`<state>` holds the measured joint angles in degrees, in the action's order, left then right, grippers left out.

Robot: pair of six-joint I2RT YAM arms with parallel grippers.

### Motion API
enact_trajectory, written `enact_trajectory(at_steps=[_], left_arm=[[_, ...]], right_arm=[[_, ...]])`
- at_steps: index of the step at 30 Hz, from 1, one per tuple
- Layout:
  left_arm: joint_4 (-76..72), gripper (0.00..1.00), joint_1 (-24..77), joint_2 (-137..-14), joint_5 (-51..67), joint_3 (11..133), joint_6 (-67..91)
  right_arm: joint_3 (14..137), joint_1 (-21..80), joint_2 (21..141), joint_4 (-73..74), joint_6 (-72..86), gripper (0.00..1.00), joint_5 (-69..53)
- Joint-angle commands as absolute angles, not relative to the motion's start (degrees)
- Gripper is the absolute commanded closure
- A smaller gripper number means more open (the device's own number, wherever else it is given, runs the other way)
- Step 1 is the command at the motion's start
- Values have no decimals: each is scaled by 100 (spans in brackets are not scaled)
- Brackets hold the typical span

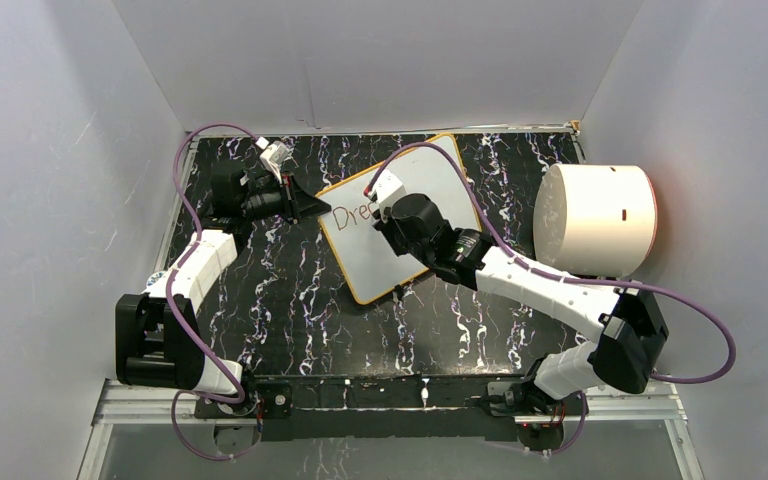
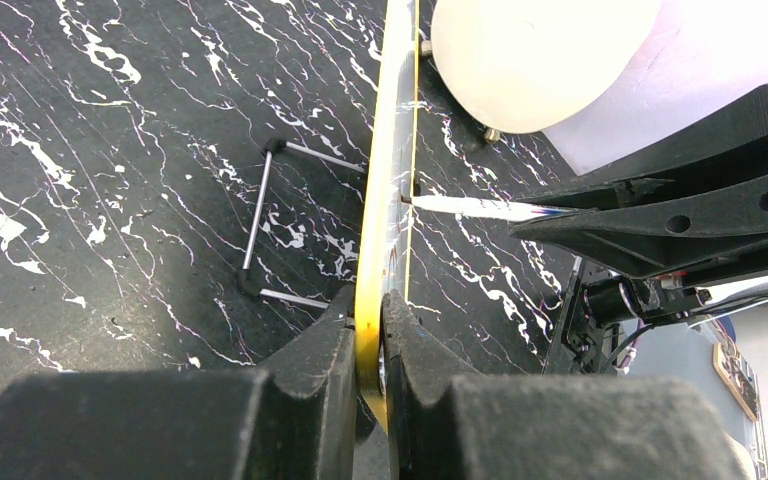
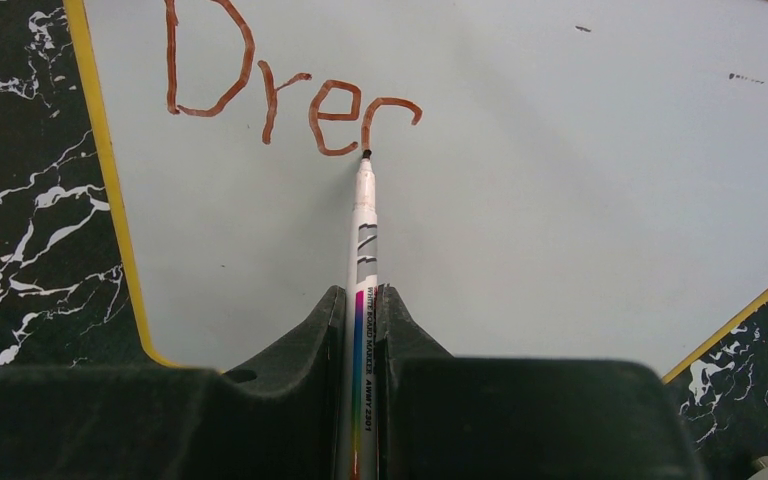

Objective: Write a sentence on the whiteboard

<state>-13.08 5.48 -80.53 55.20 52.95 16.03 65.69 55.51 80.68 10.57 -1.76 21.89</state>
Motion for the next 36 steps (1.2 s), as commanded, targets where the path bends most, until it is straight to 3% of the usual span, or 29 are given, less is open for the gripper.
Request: enact_trajectory(at_steps=[1, 36], left_arm=[[-774, 100, 721, -8288, 5167, 5202, 1195], [-743, 100, 729, -8288, 5171, 5207, 1169]], right_arm=[[6447, 5528, 7910, 1056, -192, 100, 2428], [6766, 5440, 8046, 266, -498, 100, 2601]])
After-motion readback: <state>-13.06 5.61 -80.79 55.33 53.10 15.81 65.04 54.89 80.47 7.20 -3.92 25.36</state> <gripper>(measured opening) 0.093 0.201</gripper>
